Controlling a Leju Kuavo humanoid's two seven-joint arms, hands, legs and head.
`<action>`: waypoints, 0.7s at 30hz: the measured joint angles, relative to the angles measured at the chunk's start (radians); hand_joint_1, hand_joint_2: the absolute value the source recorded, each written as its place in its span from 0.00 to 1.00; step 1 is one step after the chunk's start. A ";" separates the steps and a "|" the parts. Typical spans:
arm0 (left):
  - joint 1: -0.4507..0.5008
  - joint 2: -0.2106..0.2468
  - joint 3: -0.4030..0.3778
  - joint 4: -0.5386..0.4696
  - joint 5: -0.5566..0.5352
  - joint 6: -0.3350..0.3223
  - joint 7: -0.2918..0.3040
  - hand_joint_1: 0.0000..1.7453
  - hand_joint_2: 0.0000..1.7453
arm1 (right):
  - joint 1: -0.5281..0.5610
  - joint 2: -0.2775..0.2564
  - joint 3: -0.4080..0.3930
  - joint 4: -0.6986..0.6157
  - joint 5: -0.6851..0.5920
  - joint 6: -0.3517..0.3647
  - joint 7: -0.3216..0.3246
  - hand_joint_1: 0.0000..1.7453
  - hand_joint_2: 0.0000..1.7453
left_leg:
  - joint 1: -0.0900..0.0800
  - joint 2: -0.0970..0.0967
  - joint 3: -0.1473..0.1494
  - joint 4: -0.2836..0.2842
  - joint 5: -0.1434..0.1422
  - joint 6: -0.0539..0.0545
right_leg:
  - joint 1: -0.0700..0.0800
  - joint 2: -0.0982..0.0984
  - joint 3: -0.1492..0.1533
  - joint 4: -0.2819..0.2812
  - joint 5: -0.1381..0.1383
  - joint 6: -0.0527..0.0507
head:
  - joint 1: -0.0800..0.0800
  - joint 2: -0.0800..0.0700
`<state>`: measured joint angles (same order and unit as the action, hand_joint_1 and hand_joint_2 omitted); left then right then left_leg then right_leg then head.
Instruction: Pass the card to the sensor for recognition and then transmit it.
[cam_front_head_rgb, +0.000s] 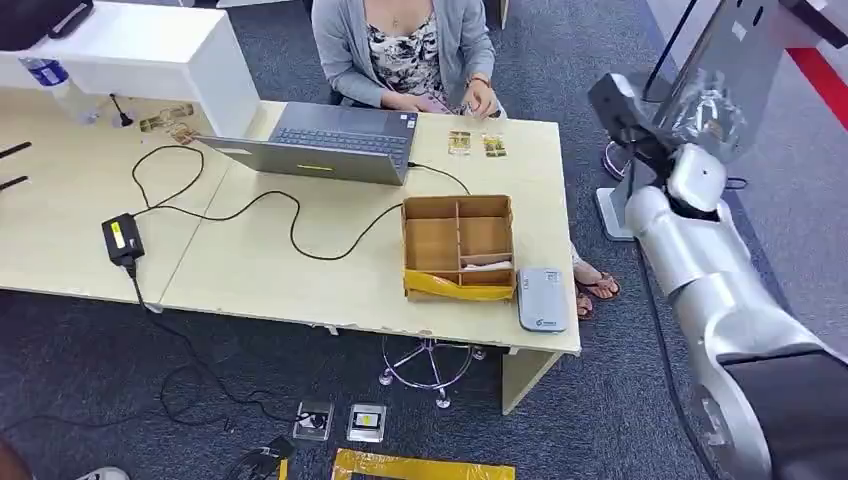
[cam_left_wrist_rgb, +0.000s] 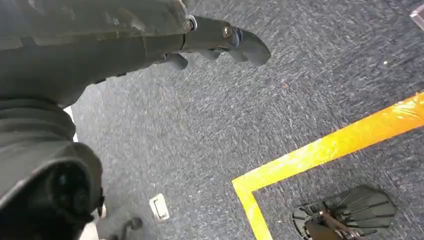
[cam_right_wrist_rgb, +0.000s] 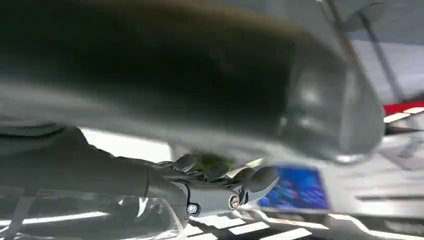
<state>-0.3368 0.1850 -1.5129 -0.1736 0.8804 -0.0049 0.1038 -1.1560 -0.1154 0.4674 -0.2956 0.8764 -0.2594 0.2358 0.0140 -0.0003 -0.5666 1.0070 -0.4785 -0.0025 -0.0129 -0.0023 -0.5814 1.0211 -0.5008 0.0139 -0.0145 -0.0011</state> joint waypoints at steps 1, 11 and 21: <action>-0.005 -0.001 -0.002 0.000 0.001 -0.007 0.000 0.00 0.00 | 0.006 -0.040 -0.035 0.002 -0.019 0.008 0.001 0.00 0.00 | 0.000 -0.001 -0.001 0.000 0.000 0.000 | 0.000 -0.001 0.000 0.000 0.000 0.001 | 0.000 0.000; 0.021 0.009 -0.002 0.001 0.074 0.000 -0.003 0.00 0.00 | 0.189 -0.272 -0.179 0.024 -0.021 0.059 0.100 0.00 0.00 | 0.001 -0.001 0.000 0.000 -0.002 0.003 | 0.001 -0.001 0.001 -0.001 -0.001 0.001 | 0.000 0.000; 0.070 0.030 0.015 0.002 0.163 0.077 -0.028 0.00 0.00 | 0.467 -0.410 -0.329 0.042 -0.163 0.092 0.138 0.00 0.00 | 0.001 -0.006 -0.001 -0.001 -0.003 0.003 | 0.001 -0.007 0.003 -0.001 -0.004 0.001 | 0.001 0.000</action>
<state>-0.2667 0.2148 -1.4977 -0.1720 1.0434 0.0717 0.0755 -0.6888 -0.5257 0.1388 -0.2537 0.7129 -0.1679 0.3738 0.0150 -0.0067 -0.5678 1.0064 -0.4815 0.0005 -0.0118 -0.0096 -0.5779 1.0198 -0.5043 0.0152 -0.0137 -0.0008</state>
